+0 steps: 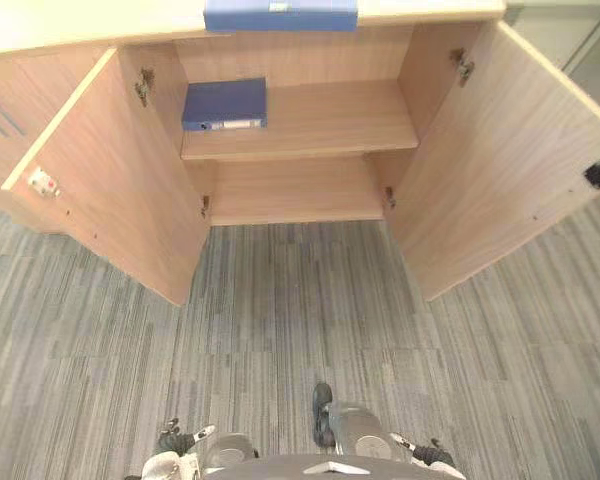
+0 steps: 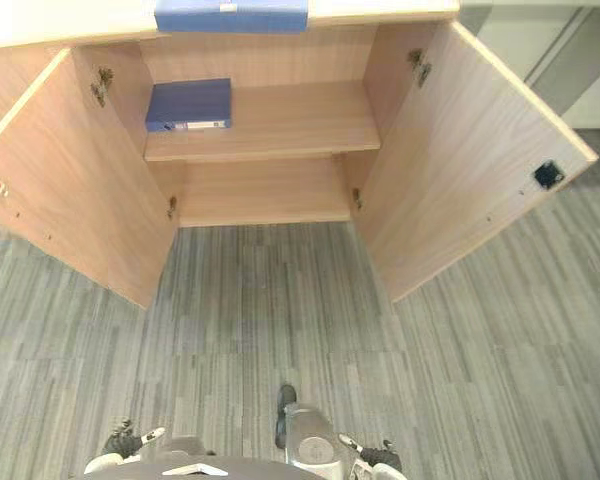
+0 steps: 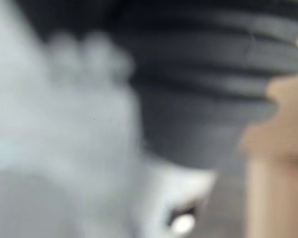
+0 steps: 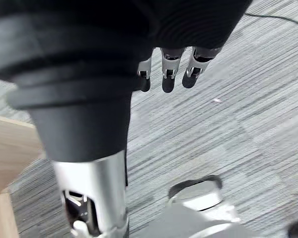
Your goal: Walk over to the cabinet, pick up the folder, carry it to the office cabinet, place the folder inside the office cabinet, then close the office cabinet door
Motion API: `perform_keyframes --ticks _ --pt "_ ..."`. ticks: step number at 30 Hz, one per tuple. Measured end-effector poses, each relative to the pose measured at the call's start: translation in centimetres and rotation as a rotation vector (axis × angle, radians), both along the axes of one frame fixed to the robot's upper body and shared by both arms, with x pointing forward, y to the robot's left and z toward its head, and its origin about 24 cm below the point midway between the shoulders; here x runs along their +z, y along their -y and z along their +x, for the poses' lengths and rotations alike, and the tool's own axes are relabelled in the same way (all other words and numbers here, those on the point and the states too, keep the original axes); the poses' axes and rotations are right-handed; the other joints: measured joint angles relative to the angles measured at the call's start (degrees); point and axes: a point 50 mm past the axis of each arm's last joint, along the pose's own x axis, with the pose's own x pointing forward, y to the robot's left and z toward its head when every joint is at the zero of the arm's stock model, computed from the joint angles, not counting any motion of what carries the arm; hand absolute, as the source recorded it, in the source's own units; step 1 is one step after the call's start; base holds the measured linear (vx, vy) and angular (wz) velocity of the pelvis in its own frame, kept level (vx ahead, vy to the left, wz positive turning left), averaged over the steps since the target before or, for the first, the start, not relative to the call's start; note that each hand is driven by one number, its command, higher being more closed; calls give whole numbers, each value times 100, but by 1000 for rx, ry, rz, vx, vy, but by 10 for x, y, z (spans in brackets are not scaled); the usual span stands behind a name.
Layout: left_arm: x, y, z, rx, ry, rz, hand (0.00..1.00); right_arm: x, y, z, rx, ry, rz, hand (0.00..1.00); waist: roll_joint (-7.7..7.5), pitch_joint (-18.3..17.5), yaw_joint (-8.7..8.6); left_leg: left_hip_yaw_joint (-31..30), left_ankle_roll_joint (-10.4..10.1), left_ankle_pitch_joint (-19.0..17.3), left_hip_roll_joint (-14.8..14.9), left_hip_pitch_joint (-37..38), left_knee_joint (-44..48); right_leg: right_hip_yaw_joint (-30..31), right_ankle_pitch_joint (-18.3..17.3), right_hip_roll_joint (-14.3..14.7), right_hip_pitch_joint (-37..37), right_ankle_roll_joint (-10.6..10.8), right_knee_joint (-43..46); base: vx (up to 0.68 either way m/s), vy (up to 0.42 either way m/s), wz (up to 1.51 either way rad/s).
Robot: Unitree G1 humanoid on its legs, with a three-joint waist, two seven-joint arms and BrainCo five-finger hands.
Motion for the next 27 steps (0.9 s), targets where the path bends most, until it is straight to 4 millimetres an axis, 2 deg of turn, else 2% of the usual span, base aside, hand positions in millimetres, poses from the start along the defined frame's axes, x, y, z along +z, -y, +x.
perform_keyframes --ticks 2,3,5,7,8,10,11,12,13,14,15,16,17,18,19,20,21,23,25,26,27 --pt "2 -1 3 14 21 2 0 2 0 3 12 16 -6 0 -52 20 81 230 17 -9 307 -327 449 82 -180 50 473 -51 -170 351 -143 -22" --pt "2 0 5 26 33 -5 0 2 0 3 8 20 -3 0 -67 9 127 387 66 -37 371 -581 367 181 -247 45 697 -31 -284 355 -102 -25" --pt "2 0 6 38 38 -8 0 2 0 3 -4 22 0 0 -84 0 207 538 130 -84 320 -871 -109 303 -234 1 925 6 -480 229 7 -37" --pt "3 -3 7 41 44 -3 0 1 -3 6 -13 27 12 0 -190 -17 287 550 88 -31 -87 -1223 -1587 562 -241 -164 1175 107 -758 344 108 -57" --pt "3 -4 7 40 46 1 0 1 -5 6 -16 30 15 0 -232 -6 291 460 51 66 -244 -1265 -2038 621 -253 -234 1240 153 -829 412 181 -50" --pt "3 -4 6 18 37 8 0 -1 -6 5 -28 19 24 0 -294 -30 312 -6 55 769 -738 -1297 -3502 849 -378 -409 1492 385 -1065 368 215 -54" --pt "2 -4 5 7 30 9 0 -2 -7 4 -28 10 27 0 -308 -35 346 -100 103 1028 -784 -1282 -3465 941 -447 -434 1540 442 -1084 321 235 -73" --pt "2 -9 2 6 17 18 0 -4 -11 2 -28 -3 41 0 -425 -122 379 -149 244 1244 -891 -1262 -3300 1122 -627 -555 1578 521 -999 525 334 -69" --pt "2 -17 -3 3 -2 37 0 -6 -19 0 -32 -10 65 0 -634 -256 360 0 331 998 -1009 -1258 -3090 1224 -791 -716 1524 529 -768 462 248 -60" --pt "2 -20 -4 1 -10 43 0 -7 -22 -1 -33 -17 73 0 -705 -315 355 60 346 865 -1044 -1236 -3031 1261 -812 -775 1418 537 -553 556 278 -53" --pt "2 -22 -6 -5 -22 47 0 -8 -24 -2 -32 -23 79 0 -765 -369 373 189 372 690 -1073 -1063 -3050 1341 -808 -817 1166 545 125 361 182 -45" --pt "1 -22 -7 -5 -29 46 0 -8 -25 -2 -32 -22 82 0 -771 -373 385 245 420 645 -1078 -953 -3054 1385 -788 -825 1009 578 569 427 236 -52" --pt "0 -22 -9 -12 -45 46 0 -8 -26 -1 -32 -21 85 0 -739 -352 377 345 534 523 -1107 -688 -3089 1424 -684 -880 591 902 1666 410 211 -28" --pt "0 -22 -10 -37 -60 50 0 -8 -22 -1 -31 -18 77 0 -714 -328 321 354 633 410 -1195 -364 -3198 1384 -807 -927 210 1107 2754 405 190 -12" --pt "-1 -22 -11 -52 -69 51 0 -7 -22 0 -29 -16 77 0 -708 -325 282 334 656 395 -1241 -166 -3294 1298 -923 -951 81 1052 3141 437 148 15" --pt "-1 -21 -11 -78 -77 52 0 -7 -20 2 -23 -13 70 0 -663 -312 235 299 665 389 -1281 225 -3557 985 -1126 -971 -142 856 3511 518 120 19" --pt "-2 -17 -10 -92 -76 45 0 -6 -18 6 -5 -6 61 0 -572 -320 225 289 664 390 -1256 552 -3822 633 -1295 -936 -397 635 3416 435 90 14" --pt "-2 -12 -7 -97 -68 33 0 -3 -14 12 34 2 38 0 -430 -305 182 274 664 390 -1149 836 -4081 358 -1371 -755 -834 483 2764 385 9 13" --pt "-2 -8 -3 -105 -60 26 0 -1 -9 17 52 11 17 0 -325 -265 106 152 661 390 -1060 982 -4198 364 -1100 -571 -1194 470 1795 377 -51 32" --pt "-2 -8 -3 -110 -60 27 0 -1 -9 16 53 7 18 0 -324 -257 64 116 619 391 -1061 1073 -4242 462 -711 -482 -1234 496 1205 396 -102 54" --pt "-2 -10 -5 -105 -63 31 0 -4 -11 7 55 -20 24 0 -401 -281 41 -13 414 328 -1165 1216 -4288 688 182 -486 -1181 453 497 430 -158 72"
